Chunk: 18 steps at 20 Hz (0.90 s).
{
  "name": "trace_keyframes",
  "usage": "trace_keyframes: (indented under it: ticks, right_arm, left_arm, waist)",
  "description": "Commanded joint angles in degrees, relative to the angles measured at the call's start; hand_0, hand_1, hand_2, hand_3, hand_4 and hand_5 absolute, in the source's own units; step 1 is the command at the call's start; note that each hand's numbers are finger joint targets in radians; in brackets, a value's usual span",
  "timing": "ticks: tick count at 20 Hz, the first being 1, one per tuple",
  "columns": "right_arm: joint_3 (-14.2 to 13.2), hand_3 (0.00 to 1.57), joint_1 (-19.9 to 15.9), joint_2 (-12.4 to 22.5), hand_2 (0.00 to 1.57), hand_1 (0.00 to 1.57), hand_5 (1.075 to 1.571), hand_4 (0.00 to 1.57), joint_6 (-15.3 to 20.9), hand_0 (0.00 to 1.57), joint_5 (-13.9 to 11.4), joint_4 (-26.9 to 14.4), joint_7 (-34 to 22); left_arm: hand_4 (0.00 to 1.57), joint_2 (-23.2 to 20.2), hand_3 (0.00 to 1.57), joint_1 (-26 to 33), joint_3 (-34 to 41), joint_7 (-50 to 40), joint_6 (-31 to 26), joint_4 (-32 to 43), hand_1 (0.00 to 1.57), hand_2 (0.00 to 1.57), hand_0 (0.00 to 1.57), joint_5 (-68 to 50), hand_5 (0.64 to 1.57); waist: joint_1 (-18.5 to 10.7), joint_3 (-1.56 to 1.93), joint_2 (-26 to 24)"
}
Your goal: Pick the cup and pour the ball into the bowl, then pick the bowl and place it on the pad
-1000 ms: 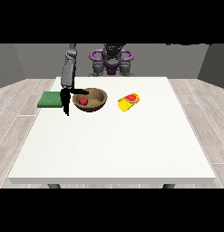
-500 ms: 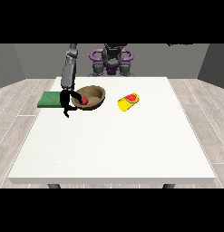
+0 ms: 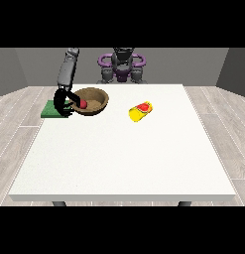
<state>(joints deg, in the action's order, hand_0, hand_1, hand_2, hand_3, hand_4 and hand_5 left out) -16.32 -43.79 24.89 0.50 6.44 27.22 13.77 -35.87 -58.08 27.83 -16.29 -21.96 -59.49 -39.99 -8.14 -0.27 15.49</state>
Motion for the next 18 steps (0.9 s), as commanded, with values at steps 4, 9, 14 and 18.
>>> trace_keyframes:
  ticks: [4,9,14,18]
  right_arm:
    - [2.7,1.15,-5.8,3.6,1.57,1.57,1.553,1.14,-2.9,1.57,-1.2,2.3,-13.1]
    - [2.7,1.1,-3.7,10.5,1.57,1.57,1.57,1.17,-6.8,1.57,-2.6,2.3,-11.8]
    - [-0.9,1.09,0.2,10.7,1.57,1.57,1.566,1.14,-7.2,1.57,-0.1,-0.1,-6.7]
    - [-2.8,1.09,5.8,8.8,1.57,1.57,1.566,1.14,-6.1,1.57,1.7,-0.3,-3.1]
  left_arm:
    - [0.0,-4.4,0.0,2.1,2.0,1.1,-1.3,6.5,0.0,0.0,0.0,0.4,1.571]
    - [0.0,-4.4,0.0,4.4,2.1,1.7,-1.8,5.3,0.0,0.0,0.0,-0.7,1.571]
    - [0.0,-4.7,0.0,4.7,1.9,1.8,-1.0,1.8,0.0,0.0,0.0,-2.0,1.571]
    - [0.0,-5.8,0.0,9.0,3.4,3.1,-4.1,3.3,0.0,0.0,0.0,-2.8,1.571]
  waist:
    - [5.8,0.22,-4.2]
    - [6.0,0.28,-3.3]
    - [5.4,0.32,-1.6]
    - [7.0,0.3,-2.8]
